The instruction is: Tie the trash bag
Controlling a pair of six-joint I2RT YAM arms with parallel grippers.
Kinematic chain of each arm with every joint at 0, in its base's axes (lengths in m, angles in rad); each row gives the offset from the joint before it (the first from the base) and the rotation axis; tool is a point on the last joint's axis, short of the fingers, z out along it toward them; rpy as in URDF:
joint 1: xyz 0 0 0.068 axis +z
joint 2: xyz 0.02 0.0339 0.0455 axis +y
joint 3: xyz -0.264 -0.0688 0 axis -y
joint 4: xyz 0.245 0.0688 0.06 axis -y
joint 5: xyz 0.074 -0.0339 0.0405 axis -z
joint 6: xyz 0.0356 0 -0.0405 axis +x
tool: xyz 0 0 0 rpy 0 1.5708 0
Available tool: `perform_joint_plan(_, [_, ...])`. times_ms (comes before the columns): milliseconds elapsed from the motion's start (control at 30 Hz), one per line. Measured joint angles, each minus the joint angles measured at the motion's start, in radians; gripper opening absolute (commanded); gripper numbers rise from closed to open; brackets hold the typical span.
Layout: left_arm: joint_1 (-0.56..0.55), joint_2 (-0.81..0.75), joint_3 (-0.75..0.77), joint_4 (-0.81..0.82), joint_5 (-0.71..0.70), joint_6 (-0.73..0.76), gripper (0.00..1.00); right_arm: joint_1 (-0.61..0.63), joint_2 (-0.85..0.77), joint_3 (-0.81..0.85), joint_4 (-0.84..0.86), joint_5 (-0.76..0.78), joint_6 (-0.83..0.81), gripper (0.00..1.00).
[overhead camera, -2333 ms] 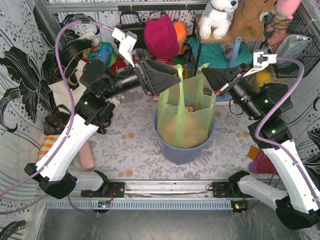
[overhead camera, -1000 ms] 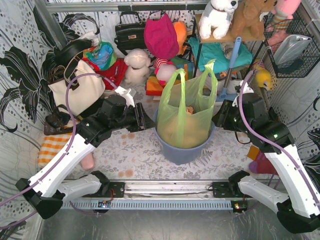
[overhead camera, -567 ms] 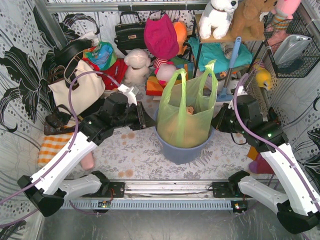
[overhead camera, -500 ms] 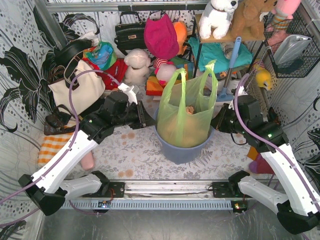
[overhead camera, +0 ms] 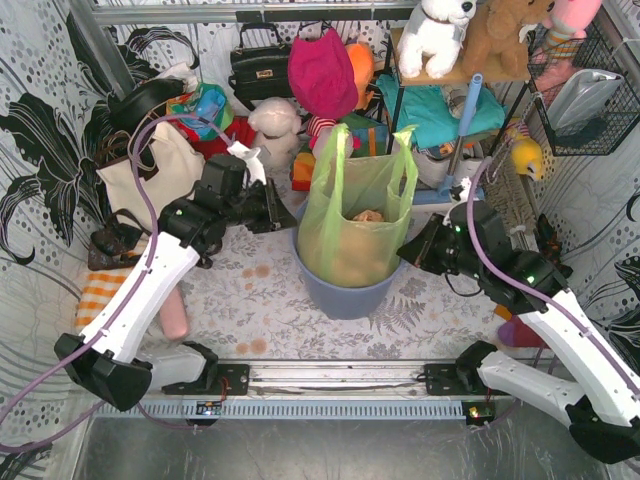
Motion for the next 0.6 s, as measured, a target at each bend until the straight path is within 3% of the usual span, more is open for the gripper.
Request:
perform_joint_plan(300, [0.131,0.034,0.046,-0.036,0.021,0.116,0.09,0.107,0.092,0.014,0.093,-0.008,0.055,0.14])
perform_joint_plan(400, [0.150,0.043,0.054,-0.037,0.021,0.144,0.14,0.123,0.108,0.019,0.109,-0.039,0.054,0.17])
perform_joint_plan(600, [0.162,0.072,0.078,-0.033,0.015,0.196,0.29,0.142,0.109,0.025,0.105,-0.097,0.040,0.43])
